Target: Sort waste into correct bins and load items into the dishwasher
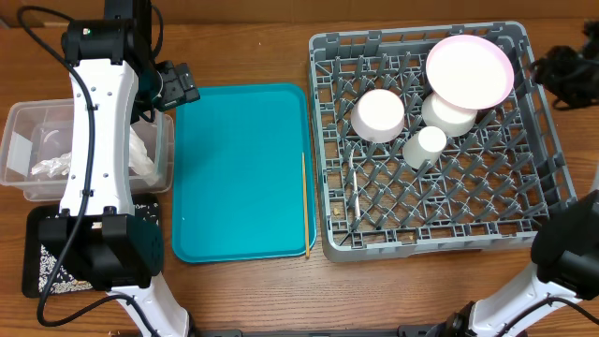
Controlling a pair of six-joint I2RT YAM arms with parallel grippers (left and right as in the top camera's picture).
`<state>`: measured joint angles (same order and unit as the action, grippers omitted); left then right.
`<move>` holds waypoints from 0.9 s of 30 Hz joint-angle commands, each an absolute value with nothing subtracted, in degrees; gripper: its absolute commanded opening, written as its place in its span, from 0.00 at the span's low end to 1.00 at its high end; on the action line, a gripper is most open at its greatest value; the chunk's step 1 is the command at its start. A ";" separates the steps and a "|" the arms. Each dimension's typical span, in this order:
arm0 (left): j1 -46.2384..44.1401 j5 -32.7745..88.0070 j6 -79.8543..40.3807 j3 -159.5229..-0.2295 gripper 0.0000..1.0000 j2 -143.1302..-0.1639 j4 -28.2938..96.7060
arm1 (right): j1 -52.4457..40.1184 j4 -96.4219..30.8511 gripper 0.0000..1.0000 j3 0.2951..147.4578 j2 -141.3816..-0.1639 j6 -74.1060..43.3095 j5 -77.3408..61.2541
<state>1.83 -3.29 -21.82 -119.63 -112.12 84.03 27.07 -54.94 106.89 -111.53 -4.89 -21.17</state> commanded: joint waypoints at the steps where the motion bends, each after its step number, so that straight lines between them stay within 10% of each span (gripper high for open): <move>1: 1.96 -4.01 -20.56 -120.27 1.00 -111.63 83.96 | 26.74 -54.39 0.47 106.72 -113.60 -6.04 -28.82; 27: 1.96 -4.03 -20.56 -120.27 1.00 -111.63 83.99 | 24.43 -48.45 0.32 101.58 -120.09 -6.07 -22.31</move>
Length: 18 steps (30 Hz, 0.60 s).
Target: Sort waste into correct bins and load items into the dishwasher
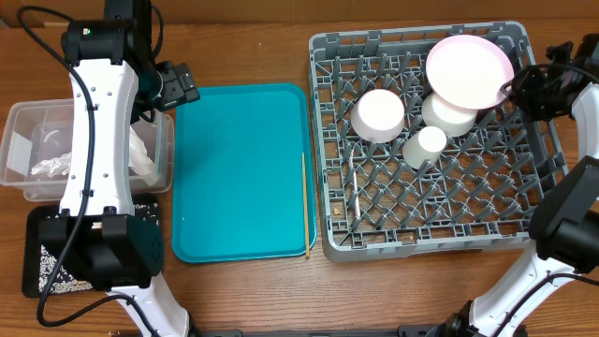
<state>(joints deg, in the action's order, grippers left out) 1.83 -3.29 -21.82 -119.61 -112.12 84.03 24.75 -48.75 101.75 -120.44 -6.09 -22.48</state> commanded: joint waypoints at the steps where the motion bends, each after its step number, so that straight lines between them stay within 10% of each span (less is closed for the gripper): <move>1: 1.96 -4.03 -20.56 -120.27 1.00 -111.63 83.99 | 24.43 -48.42 0.32 101.58 -120.09 -6.04 -22.31; 18: 1.96 -4.03 -20.56 -120.27 1.00 -111.63 83.99 | 21.74 -47.64 0.33 101.56 -120.57 -6.07 -18.44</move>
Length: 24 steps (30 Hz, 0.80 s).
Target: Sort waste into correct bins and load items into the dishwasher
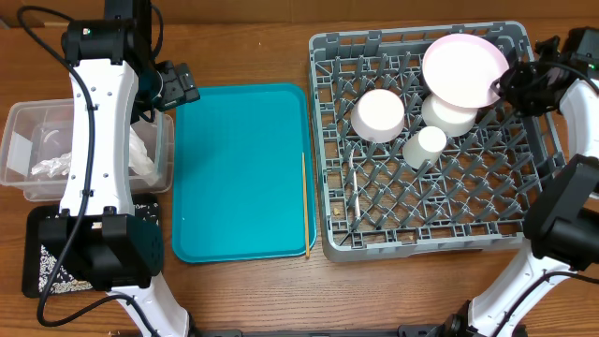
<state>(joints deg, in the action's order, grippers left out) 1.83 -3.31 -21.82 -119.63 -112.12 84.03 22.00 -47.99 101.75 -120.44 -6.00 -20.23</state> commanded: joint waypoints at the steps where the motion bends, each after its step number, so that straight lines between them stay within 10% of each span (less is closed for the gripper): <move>1: 1.96 -4.03 -20.56 -120.27 1.00 -111.63 83.99 | 21.74 -47.62 0.33 101.56 -120.57 -6.04 -18.44; 17: 1.96 -4.03 -20.56 -120.27 1.00 -111.63 83.96 | 21.69 -45.39 0.42 99.11 -120.57 -6.33 -18.46; 24: 1.96 -4.03 -20.56 -120.27 1.00 -111.63 83.96 | 21.69 -44.25 0.06 99.96 -120.42 -9.28 -19.75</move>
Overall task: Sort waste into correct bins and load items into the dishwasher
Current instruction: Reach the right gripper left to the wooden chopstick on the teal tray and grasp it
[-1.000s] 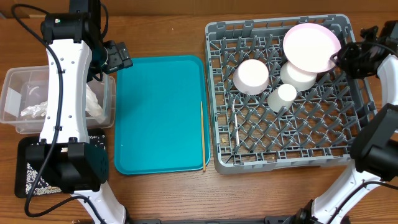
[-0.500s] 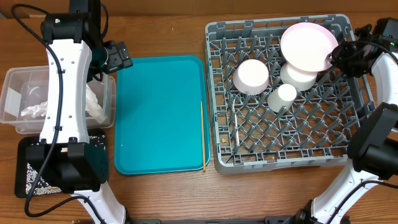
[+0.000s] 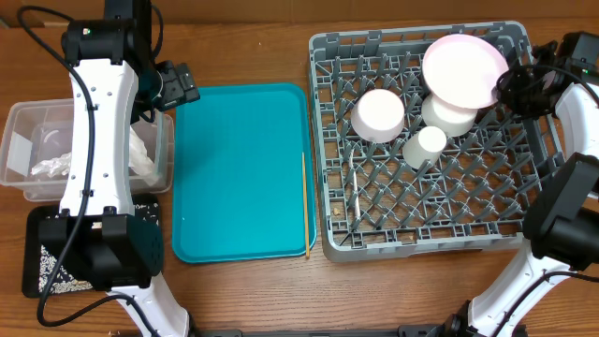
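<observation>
The grey dish rack point(image 3: 440, 220) on the right holds a pink plate point(image 3: 461, 67) leaning at its back, a white bowl point(image 3: 378, 114), a second white bowl point(image 3: 447, 116) under the plate, a small white cup point(image 3: 430, 142) and a thin utensil point(image 3: 356, 201). My right gripper point(image 3: 515, 86) is at the plate's right rim, touching it; its jaws are too dark to read. A wooden chopstick point(image 3: 304, 206) lies along the right edge of the teal tray point(image 3: 239, 168). My left gripper point(image 3: 178, 84) hovers by the tray's back left corner, its jaws unreadable.
A clear plastic bin point(image 3: 21, 154) with crumpled white waste sits at the far left, partly under the left arm. A black patterned bin point(image 3: 47, 262) stands at the front left. Dark cables lie beyond the rack's right side.
The right arm's upper part has shifted slightly to the right while its gripper stays at the plate's rim. The plate, the left arm and everything else are unchanged.
The right gripper was first off the rack's back right corner, away from the plate. Then it stood close to the plate's right rim. After that it touched the rim and the plate sat slightly further left, where both remain now. The left arm never moved.
</observation>
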Controlling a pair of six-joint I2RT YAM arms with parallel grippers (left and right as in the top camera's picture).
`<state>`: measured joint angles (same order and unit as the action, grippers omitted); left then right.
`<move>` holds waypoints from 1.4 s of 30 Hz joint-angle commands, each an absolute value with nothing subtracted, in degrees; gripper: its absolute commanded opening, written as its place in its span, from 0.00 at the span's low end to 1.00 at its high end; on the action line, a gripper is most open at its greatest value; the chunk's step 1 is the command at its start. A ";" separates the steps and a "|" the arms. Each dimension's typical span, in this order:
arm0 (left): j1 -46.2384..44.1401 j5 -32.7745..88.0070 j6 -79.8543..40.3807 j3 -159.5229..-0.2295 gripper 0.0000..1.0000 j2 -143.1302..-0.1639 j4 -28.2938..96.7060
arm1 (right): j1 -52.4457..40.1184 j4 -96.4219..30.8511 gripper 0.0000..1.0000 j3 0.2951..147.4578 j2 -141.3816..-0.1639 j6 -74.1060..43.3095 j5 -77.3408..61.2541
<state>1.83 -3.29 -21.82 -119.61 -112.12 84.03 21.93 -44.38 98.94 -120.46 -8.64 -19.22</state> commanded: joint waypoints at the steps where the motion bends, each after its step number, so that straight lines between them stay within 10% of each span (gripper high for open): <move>1: 1.96 -4.03 -20.56 -120.27 1.00 -111.63 83.96 | 21.71 -44.31 0.04 100.66 -120.20 -9.28 -19.75; 10: 1.96 -4.03 -20.56 -120.27 1.00 -111.63 83.99 | 20.58 -49.82 0.04 114.67 -108.66 -1.19 -15.64; 22: 1.96 -4.03 -20.56 -120.27 1.00 -111.63 83.96 | -7.11 -52.62 0.04 115.00 -103.35 18.06 44.69; 42: 1.96 -4.03 -20.56 -120.27 1.00 -111.63 83.99 | -17.85 -37.93 0.04 96.71 -106.87 29.98 56.93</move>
<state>1.83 -3.31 -21.82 -119.61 -112.12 84.03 -17.67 -37.12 96.66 -107.59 29.34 54.37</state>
